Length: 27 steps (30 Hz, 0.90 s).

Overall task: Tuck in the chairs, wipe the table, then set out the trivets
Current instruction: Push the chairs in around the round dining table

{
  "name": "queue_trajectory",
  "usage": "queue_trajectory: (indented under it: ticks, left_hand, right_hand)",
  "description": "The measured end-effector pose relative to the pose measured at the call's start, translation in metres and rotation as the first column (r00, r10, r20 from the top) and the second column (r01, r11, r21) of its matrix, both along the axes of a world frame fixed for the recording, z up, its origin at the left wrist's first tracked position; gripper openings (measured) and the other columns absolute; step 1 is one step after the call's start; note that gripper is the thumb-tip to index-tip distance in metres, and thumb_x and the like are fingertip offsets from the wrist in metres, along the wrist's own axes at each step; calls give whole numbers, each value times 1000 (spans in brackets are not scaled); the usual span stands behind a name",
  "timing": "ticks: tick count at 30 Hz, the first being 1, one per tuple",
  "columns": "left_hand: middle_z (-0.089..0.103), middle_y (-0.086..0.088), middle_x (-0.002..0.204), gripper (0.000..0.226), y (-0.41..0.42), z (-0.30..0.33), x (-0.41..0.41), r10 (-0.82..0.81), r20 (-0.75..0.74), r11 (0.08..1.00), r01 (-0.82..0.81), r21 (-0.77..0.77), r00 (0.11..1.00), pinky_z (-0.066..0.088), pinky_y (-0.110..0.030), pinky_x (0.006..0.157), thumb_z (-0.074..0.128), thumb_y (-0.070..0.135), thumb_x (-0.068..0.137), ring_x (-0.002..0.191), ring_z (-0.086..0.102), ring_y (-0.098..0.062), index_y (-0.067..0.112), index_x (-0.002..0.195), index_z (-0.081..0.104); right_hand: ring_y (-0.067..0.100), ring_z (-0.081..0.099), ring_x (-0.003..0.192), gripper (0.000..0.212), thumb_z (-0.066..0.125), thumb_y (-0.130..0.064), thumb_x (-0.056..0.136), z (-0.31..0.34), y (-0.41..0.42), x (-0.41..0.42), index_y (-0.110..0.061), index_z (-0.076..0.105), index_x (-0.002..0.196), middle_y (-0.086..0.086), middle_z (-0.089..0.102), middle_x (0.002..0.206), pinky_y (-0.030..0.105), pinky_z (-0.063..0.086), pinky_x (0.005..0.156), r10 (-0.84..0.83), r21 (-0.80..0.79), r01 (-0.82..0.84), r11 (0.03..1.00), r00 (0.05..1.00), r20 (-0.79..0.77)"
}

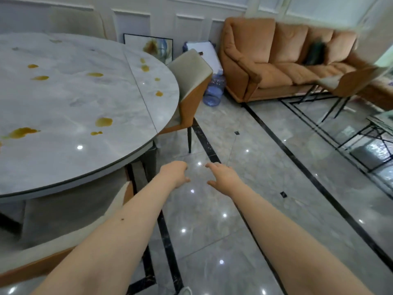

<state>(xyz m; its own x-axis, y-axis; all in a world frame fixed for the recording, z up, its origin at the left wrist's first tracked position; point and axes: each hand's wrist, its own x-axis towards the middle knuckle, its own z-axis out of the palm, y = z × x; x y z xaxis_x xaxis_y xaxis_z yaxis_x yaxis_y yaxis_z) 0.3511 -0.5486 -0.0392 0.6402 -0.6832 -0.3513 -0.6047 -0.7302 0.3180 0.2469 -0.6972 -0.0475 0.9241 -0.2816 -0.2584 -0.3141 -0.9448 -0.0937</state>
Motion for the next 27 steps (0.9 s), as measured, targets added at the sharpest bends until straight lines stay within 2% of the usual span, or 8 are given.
queue_trajectory:
  ticks: [8,16,21,27]
  left_hand:
    - [49,-6,136,49,-129,4,45,3,0,1000,-3,-27,1000,42,-37,96,54,39,91,122,49,-25,16,134,46]
    - [49,-7,136,48,-256,-10,158,43,12,997,-42,-57,999,43,-35,94,50,37,94,122,50,-25,15,136,44]
    - [61,-6,118,33,-331,-8,232,68,-10,992,-69,-107,998,47,-31,81,53,32,93,104,58,-23,14,120,55]
    - [60,-6,114,32,-415,-1,303,105,14,983,-102,-154,994,46,-29,76,49,28,94,98,58,-20,12,121,53]
  right_hand:
    - [28,49,123,53,57,-27,92,6,-138,32,-17,36,140,6,46,140,39,38,100,-94,21,94,995,996,8]
    - [26,48,124,51,56,-23,93,4,-256,145,-16,37,140,5,44,142,36,38,101,-110,71,107,992,993,34]
    - [26,47,125,50,54,-22,95,11,-326,218,-16,36,141,6,46,141,36,38,101,-98,90,94,991,995,33]
    - [24,43,129,53,53,-23,96,12,-419,292,-17,33,144,5,41,146,35,36,104,-92,101,85,991,994,63]
